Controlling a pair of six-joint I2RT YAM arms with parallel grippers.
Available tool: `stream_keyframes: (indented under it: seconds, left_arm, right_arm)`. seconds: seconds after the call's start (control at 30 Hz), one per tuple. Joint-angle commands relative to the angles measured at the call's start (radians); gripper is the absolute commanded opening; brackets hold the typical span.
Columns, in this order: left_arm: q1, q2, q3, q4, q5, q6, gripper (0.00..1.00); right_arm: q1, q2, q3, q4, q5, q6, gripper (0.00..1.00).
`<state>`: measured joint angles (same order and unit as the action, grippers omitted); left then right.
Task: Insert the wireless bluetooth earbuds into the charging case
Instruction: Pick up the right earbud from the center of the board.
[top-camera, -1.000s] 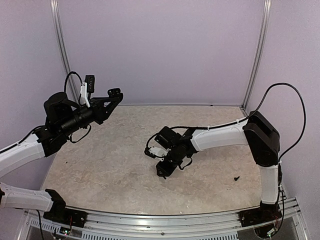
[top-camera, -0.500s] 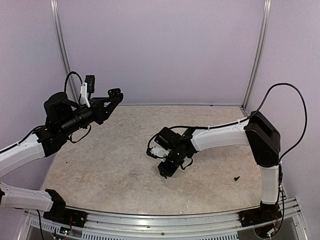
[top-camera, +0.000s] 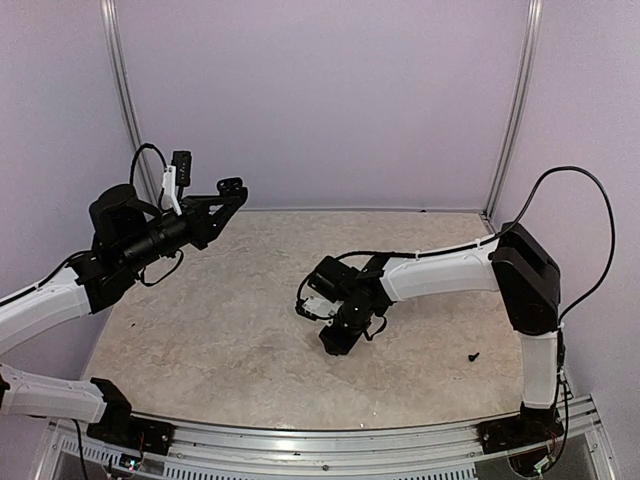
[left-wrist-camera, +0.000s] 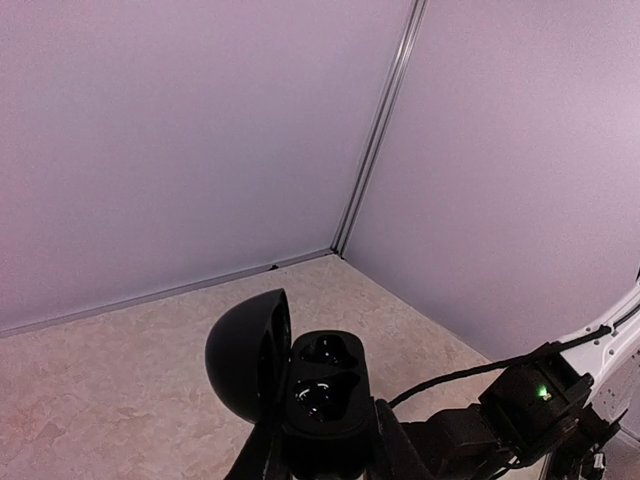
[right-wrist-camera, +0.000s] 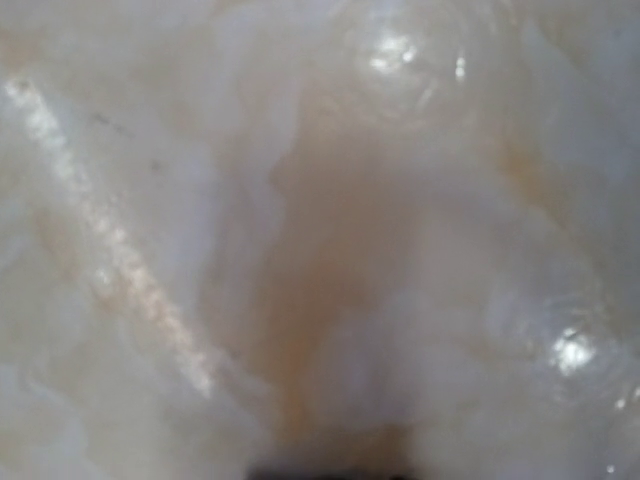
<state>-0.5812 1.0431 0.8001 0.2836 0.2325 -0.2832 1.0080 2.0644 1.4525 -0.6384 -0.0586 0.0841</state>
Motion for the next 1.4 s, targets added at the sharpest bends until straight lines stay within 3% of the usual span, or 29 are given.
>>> stream_keyframes:
  seconds: [0.0,0.4,0.8,1.07,1.37]
  left_arm:
    - [0.001,0.011,0.016,0.031,0.014,0.01,0.0]
    - [-0.011,0.011,0.014,0.029,0.001,0.016,0.0]
    - [-0.017,0.012,0.004,0.029,0.005,0.041,0.0]
    - [-0.055,-0.006,-0.03,0.075,0.013,0.076,0.02]
    - [-0.06,-0.011,-0.069,0.19,0.142,0.055,0.0]
  right_arm:
    - [0.013,0.002,0.006,-0.046,0.016,0.013,0.28]
    - [0.019,0.03,0.045,-0.039,0.011,-0.003,0.26]
    - [0.023,0.029,0.056,-0.047,-0.006,-0.012,0.07]
    - [-0.012,-0.148,-0.018,0.12,-0.029,-0.034,0.02]
    - [-0.1,-0.444,-0.134,0.355,-0.134,-0.038,0.01]
